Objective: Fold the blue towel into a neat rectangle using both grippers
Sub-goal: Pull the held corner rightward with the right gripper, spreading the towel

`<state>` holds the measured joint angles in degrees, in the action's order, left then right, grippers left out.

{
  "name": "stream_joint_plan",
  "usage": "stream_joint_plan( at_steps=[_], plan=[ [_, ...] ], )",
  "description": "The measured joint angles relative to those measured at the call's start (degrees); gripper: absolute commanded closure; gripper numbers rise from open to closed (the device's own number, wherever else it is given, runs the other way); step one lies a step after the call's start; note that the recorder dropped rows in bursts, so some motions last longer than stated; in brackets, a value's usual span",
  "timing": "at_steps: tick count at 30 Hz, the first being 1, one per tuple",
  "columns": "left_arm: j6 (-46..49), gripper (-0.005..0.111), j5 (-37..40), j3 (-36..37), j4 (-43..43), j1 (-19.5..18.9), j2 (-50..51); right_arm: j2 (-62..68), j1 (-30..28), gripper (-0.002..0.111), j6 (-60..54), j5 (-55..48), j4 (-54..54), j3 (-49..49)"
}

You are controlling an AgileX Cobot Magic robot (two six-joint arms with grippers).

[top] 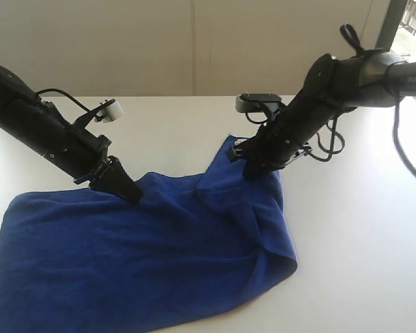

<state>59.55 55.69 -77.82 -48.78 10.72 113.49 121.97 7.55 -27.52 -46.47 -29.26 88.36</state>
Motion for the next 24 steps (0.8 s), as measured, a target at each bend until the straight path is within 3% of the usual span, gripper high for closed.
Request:
stream_joint_plan(
  at_steps=[10, 17, 24],
  plan=[
    [0.0, 0.107, 0.4, 0.0, 0.2, 0.0, 0.0, -7.5, -3.8, 0.108, 1.4, -6.5, 7.7, 0.0],
    [0.2, 0.107, 0.6, 0.0, 0.3, 0.0, 0.0, -8.3, -7.2, 0.108, 9.8, -11.1, 21.5, -0.3],
    [1.3, 0.107, 0.7, 0.0, 0.3, 0.0, 0.0, -10.4, -13.3, 0.108, 11.5, -11.8, 24.7, -7.4]
  ],
)
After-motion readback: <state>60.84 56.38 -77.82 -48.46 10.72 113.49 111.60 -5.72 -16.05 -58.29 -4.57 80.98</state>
